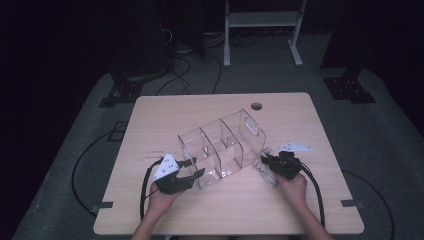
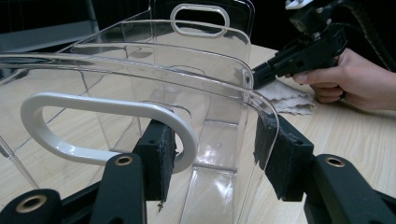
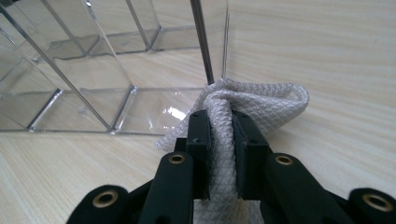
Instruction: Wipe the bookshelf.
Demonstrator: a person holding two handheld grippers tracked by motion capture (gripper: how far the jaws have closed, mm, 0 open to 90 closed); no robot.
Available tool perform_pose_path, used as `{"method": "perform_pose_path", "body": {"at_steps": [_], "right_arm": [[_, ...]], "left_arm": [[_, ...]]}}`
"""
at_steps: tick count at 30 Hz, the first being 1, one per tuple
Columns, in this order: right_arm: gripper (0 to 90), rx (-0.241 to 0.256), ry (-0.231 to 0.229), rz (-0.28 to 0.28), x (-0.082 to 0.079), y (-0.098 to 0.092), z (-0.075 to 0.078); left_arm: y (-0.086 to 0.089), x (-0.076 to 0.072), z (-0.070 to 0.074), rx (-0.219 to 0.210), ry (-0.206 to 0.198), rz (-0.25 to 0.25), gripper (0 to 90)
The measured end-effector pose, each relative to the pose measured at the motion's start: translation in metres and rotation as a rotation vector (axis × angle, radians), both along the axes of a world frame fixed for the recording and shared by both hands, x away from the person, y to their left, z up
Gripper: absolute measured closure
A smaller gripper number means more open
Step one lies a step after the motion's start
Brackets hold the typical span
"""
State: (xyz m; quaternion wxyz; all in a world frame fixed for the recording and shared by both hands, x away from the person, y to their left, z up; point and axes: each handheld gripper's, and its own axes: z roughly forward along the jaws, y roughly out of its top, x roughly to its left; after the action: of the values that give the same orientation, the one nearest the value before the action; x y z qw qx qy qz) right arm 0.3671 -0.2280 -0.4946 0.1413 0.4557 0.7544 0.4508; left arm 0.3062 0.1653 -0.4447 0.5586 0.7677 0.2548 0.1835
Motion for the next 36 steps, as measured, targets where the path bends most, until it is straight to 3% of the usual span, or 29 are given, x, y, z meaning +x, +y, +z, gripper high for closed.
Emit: {"method": "perform_pose_path", "body": {"at_steps": [8, 11, 14, 17, 21, 28, 36], "right_arm": [[78.0, 0.023, -0.106, -0.004, -0.006, -0.003, 0.028], [78.0, 0.019, -0.086, -0.004, -0.006, -0.001, 0.019], [78.0, -0.001, -0.031, -0.001, -0.002, 0.0, 0.004], [78.0, 0.004, -0.012, 0.003, 0.0, -0.001, 0.002], [78.0, 0.007, -0.072, 0.01, -0.005, -0.002, 0.02], [78.1, 0.015, -0.188, 0.022, -0.013, -0.004, 0.067], [78.1, -0.01, -0.224, 0.049, -0.006, 0.002, 0.102]], "left_arm": [[0.0, 0.0, 0.0, -0.001, -0.001, 0.0, 48.9], [0.0, 0.0, 0.0, -0.001, -0.002, 0.0, 48.9], [0.0, 0.0, 0.0, -0.002, -0.002, -0.001, 48.9], [0.0, 0.0, 0.0, -0.002, -0.003, -0.002, 48.9], [0.0, 0.0, -0.001, -0.002, -0.004, -0.001, 48.9], [0.0, 0.0, 0.0, 0.001, -0.004, 0.0, 48.9], [0.0, 0.0, 0.0, 0.0, -0.005, -0.001, 48.9]]}}
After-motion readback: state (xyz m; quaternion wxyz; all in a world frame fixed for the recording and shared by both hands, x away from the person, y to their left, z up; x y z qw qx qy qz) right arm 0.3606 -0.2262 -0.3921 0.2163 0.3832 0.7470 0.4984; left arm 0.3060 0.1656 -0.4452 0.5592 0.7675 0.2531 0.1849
